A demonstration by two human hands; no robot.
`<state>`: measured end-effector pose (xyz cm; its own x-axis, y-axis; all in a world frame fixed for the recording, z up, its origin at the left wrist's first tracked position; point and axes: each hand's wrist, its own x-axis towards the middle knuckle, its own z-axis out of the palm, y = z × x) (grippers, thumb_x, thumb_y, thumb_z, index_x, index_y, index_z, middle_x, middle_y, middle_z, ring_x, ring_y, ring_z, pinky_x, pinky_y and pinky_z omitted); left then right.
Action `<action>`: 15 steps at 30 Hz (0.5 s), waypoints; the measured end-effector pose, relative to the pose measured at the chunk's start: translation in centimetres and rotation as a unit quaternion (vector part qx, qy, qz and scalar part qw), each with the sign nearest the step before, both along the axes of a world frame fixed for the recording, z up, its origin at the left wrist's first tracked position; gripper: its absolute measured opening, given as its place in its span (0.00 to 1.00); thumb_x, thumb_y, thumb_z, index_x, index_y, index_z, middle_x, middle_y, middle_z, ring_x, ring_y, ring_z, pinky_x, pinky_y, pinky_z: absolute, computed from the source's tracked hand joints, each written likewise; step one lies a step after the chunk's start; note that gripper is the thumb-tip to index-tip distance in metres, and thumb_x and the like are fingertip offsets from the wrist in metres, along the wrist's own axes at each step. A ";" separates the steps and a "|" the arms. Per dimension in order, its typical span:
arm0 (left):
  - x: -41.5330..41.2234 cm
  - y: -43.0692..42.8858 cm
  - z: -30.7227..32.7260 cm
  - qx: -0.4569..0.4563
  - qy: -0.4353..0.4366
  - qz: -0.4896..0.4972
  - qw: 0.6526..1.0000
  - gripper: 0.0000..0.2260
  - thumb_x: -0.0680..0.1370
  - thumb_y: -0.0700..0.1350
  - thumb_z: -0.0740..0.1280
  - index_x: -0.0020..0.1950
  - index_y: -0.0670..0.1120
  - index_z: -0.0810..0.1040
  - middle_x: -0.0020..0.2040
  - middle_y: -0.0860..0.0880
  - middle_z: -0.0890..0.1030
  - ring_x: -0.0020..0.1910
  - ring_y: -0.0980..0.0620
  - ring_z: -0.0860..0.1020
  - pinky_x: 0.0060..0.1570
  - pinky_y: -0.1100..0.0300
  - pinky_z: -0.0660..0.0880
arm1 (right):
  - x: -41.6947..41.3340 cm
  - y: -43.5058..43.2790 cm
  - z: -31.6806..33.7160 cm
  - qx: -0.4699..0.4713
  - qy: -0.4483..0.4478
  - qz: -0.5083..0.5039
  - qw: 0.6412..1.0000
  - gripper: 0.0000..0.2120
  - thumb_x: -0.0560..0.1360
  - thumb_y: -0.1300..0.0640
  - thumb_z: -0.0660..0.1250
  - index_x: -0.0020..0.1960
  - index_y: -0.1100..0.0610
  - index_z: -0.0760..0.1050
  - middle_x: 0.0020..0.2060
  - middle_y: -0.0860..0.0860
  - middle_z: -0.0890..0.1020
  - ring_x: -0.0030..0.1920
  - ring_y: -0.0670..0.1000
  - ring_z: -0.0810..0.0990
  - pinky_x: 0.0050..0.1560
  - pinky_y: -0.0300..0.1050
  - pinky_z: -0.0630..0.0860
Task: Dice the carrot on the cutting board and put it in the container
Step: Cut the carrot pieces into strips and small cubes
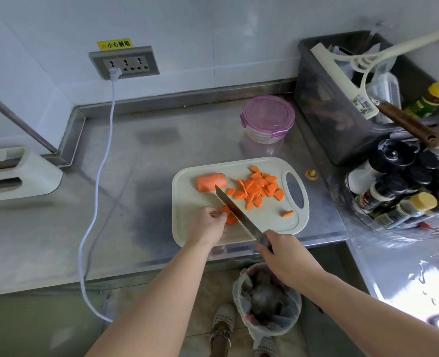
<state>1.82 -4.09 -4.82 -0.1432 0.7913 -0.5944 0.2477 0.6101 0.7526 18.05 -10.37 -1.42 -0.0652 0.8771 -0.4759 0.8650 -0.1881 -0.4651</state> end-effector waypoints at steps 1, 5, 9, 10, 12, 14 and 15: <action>-0.1 0.1 0.0 0.008 0.001 -0.003 1.000 0.05 0.79 0.45 0.65 0.53 0.49 0.71 0.43 0.52 0.78 0.47 0.49 0.82 0.49 0.53 0.80 | 0.1 0.0 0.0 -0.001 0.000 0.000 1.000 0.09 0.81 0.51 0.57 0.51 0.54 0.73 0.42 0.50 0.79 0.41 0.51 0.78 0.46 0.50 0.80; 0.1 0.7 -0.2 0.031 0.026 -0.020 0.999 0.04 0.79 0.44 0.65 0.52 0.48 0.73 0.42 0.53 0.78 0.45 0.49 0.82 0.53 0.49 0.79 | 0.2 0.1 0.0 0.001 0.002 0.002 1.000 0.09 0.81 0.51 0.58 0.51 0.54 0.73 0.42 0.50 0.79 0.41 0.50 0.78 0.47 0.49 0.80; 0.2 1.0 -0.1 0.035 0.036 -0.014 0.999 0.08 0.79 0.44 0.65 0.41 0.53 0.72 0.40 0.51 0.79 0.45 0.46 0.82 0.53 0.47 0.79 | 0.3 0.2 0.0 0.002 0.006 0.004 1.000 0.07 0.81 0.51 0.58 0.50 0.53 0.72 0.41 0.50 0.79 0.40 0.49 0.78 0.43 0.45 0.78; 0.2 1.0 -0.2 0.035 0.038 -0.014 0.999 0.09 0.79 0.44 0.65 0.40 0.53 0.71 0.40 0.51 0.79 0.45 0.46 0.82 0.53 0.47 0.79 | 0.3 0.2 0.0 0.002 0.009 0.004 1.000 0.07 0.81 0.51 0.58 0.50 0.53 0.72 0.41 0.49 0.79 0.40 0.49 0.77 0.43 0.44 0.77; 0.1 1.0 -0.2 0.035 0.044 -0.016 0.998 0.09 0.79 0.44 0.65 0.40 0.53 0.72 0.39 0.51 0.79 0.45 0.47 0.82 0.53 0.48 0.79 | 0.4 0.2 0.0 0.002 0.015 0.004 1.000 0.06 0.81 0.51 0.58 0.49 0.52 0.72 0.41 0.49 0.78 0.40 0.48 0.77 0.41 0.43 0.76; 0.1 1.1 -0.1 0.033 0.047 -0.020 0.998 0.08 0.79 0.44 0.66 0.40 0.52 0.72 0.39 0.51 0.80 0.45 0.47 0.82 0.53 0.49 0.79 | 0.4 0.3 0.0 0.000 0.017 0.004 1.000 0.06 0.81 0.51 0.58 0.48 0.52 0.71 0.40 0.49 0.78 0.38 0.47 0.76 0.39 0.41 0.74; 0.0 1.2 -0.1 0.030 0.051 -0.022 0.998 0.08 0.78 0.45 0.66 0.40 0.52 0.72 0.40 0.50 0.80 0.46 0.47 0.82 0.53 0.49 0.79 | 0.5 0.3 0.1 -0.002 0.016 0.004 1.000 0.07 0.81 0.51 0.58 0.47 0.52 0.71 0.39 0.49 0.78 0.38 0.48 0.76 0.37 0.40 0.73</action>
